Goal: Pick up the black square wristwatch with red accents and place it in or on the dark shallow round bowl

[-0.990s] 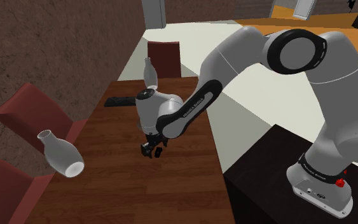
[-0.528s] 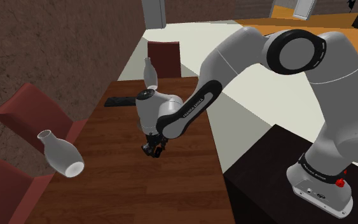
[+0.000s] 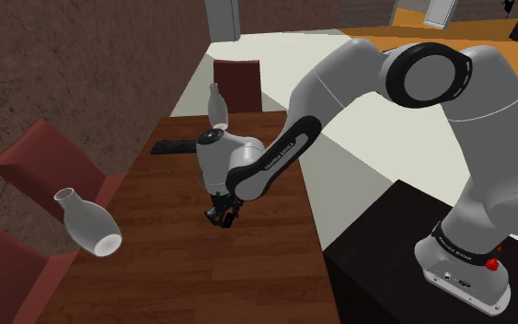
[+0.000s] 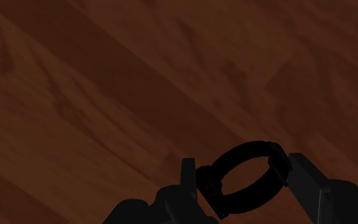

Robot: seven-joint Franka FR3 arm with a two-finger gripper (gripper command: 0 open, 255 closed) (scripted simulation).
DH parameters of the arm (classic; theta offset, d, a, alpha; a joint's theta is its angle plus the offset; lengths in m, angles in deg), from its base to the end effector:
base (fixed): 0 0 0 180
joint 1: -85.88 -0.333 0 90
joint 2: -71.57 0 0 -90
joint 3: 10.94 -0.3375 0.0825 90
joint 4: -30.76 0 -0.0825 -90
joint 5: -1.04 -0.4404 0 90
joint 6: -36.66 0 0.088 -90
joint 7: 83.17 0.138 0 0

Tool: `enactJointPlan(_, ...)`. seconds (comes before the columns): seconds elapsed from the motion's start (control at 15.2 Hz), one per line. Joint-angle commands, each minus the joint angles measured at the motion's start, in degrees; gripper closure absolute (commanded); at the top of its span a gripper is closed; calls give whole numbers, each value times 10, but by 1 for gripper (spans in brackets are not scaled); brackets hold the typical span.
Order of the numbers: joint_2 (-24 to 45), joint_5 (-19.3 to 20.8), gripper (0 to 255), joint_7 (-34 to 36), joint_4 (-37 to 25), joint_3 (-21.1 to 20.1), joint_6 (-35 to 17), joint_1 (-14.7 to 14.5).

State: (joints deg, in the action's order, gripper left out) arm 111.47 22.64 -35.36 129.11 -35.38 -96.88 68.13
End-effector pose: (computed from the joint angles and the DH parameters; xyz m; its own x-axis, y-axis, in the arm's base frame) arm 0.5568 0.4607 0.1578 0.9970 0.0770 0.0008 0.0770 -0.9970 0.0013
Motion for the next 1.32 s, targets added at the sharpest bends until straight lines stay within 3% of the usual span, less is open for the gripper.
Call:
enactJointPlan(0.0, 0, 0, 255, 0, 1, 0, 0, 0)
enactJointPlan(1.25, -89, -46, 255, -27, -13, -35, 98, 24)
